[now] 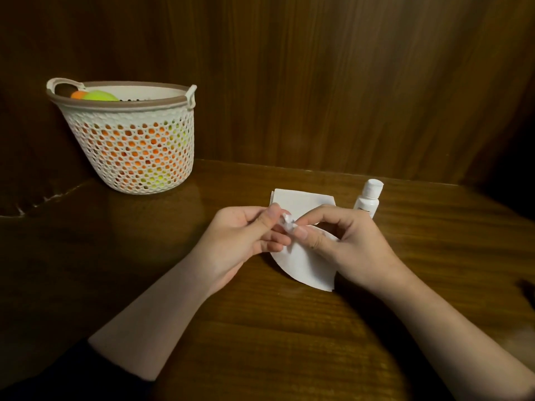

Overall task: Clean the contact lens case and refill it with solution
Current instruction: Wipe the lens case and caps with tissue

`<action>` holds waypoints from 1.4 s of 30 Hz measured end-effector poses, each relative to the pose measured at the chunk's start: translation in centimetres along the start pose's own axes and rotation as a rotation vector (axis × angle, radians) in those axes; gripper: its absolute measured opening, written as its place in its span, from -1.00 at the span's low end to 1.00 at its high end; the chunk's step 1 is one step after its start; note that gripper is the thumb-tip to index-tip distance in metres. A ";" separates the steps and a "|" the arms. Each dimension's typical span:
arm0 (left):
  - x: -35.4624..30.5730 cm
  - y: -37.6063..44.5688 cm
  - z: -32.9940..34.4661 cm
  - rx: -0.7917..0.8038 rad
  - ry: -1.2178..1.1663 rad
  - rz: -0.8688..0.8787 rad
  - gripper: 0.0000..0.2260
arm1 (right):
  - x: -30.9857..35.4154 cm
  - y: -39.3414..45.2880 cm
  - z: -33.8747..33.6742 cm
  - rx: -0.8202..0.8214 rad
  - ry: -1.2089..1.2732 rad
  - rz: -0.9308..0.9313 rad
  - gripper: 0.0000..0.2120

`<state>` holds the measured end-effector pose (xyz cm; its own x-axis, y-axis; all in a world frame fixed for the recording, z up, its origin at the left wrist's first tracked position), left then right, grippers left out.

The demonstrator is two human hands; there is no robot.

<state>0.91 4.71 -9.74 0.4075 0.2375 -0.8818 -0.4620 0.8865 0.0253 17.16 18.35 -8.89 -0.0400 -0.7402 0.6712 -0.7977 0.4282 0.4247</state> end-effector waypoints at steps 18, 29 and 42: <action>0.2 0.2 0.2 0.021 0.111 0.070 -0.64 | 0.6 -0.3 0.4 -0.014 -0.054 0.005 -0.82; 0.1 0.2 0.1 -0.041 0.175 0.158 -0.68 | 1.0 -0.2 0.6 -0.061 -0.253 0.011 -0.86; 0.1 0.1 0.3 -0.043 0.231 0.153 -0.66 | 1.2 -0.7 0.8 -0.031 -0.038 0.089 -0.86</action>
<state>1.14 4.99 -9.67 0.1426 0.2666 -0.9532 -0.5390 0.8286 0.1511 17.20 16.70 -8.90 -0.1330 -0.7173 0.6839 -0.7709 0.5086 0.3835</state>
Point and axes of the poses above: each hand's wrist, its own y-axis towards the middle knuckle, its own z-axis out of the palm, x = y × z, the point moved 1 cm from there along y, towards the middle knuckle, and after that the axes turned 15 degrees about -y, right-handed, at the moved point
